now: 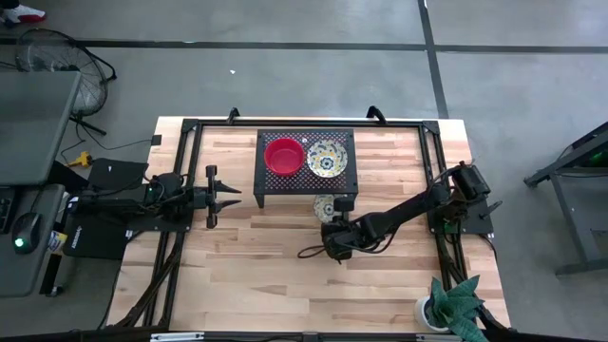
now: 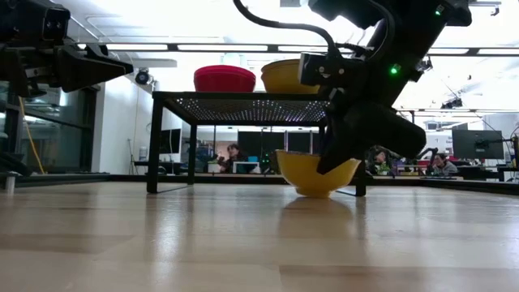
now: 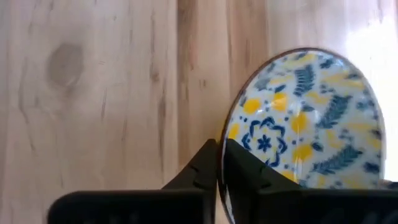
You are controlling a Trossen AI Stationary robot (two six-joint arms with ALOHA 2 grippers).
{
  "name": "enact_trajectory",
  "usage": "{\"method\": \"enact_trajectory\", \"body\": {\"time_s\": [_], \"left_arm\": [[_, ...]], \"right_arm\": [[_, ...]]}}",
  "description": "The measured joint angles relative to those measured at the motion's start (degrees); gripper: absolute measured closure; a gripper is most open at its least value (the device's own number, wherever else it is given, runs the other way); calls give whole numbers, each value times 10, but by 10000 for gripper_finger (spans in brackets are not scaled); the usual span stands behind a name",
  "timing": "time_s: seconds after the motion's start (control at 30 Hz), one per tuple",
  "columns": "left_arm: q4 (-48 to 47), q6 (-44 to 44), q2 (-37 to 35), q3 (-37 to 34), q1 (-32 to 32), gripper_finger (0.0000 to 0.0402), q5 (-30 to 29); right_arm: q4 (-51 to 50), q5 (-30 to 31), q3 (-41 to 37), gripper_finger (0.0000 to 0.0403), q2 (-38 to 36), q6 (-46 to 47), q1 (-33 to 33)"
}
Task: Pick & Place Mini bowls
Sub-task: Stack the white patterned bowl on the white patterned bowls on the shelf
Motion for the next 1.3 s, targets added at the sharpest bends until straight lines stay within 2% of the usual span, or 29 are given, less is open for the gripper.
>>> {"method": "enact_trajectory", "body": {"time_s": [0.23,0.43,0.63,0.93,1.3], "left_arm": [[0,0,0,0,0,289,0],[0,0,0,0,0,289,0],[0,0,0,0,0,289,0],[0,0,0,0,0,289,0],[0,0,0,0,0,289,0]], "right_arm": [[18,-24,6,394,-2,1,10],[14,-84,38,398,-2,1,31],[-21,-119,75,400,-2,2,59],[-141,-119,157,401,-2,3,90],[-342,-110,308,402,-2,2,103]]}}
